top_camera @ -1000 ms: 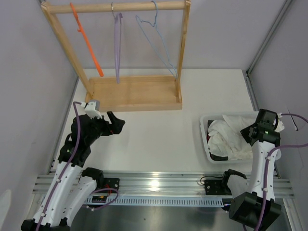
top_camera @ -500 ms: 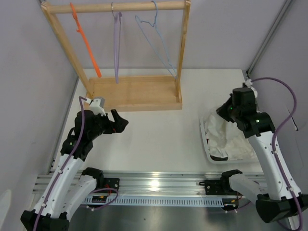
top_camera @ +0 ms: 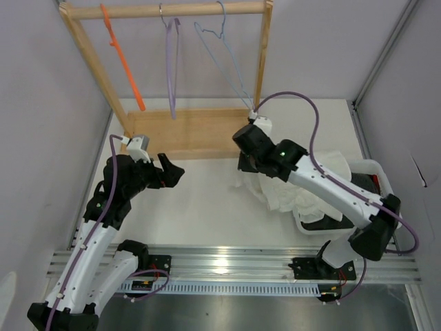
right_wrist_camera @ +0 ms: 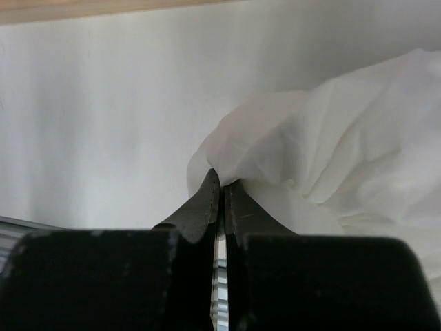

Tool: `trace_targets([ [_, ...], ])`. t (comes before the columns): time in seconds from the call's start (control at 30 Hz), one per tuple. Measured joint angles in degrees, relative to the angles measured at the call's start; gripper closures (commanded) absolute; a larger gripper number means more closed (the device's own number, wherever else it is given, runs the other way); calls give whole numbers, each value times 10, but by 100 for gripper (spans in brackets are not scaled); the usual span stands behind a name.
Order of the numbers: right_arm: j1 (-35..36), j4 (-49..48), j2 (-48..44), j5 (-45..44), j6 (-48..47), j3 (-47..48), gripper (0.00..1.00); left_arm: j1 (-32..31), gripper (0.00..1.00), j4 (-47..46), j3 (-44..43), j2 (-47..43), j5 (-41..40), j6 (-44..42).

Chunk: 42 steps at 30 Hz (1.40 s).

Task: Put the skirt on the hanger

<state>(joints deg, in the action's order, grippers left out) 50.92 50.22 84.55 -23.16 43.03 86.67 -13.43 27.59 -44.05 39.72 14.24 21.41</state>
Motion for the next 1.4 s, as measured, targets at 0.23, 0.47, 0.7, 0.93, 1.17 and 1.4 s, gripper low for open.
trace_targets([
  [0.23,45,-23,117,11,-6,97,100,-1,3,0,1,0,-1,3],
  [0.47,41,-54,197,48,-6,143,100,-1,4,-1,17,0,-12,13],
  [0.7,31,-63,301,87,-7,224,49,-1,6,-2,51,11,-26,33],
  [0.93,46,-65,303,75,-24,210,17,-1,9,-5,70,19,-40,49],
  [1.17,75,-59,227,26,-23,132,21,-3,13,-24,84,44,-48,75],
  [1.4,84,-73,122,13,0,18,25,-5,14,-26,76,45,-66,86],
])
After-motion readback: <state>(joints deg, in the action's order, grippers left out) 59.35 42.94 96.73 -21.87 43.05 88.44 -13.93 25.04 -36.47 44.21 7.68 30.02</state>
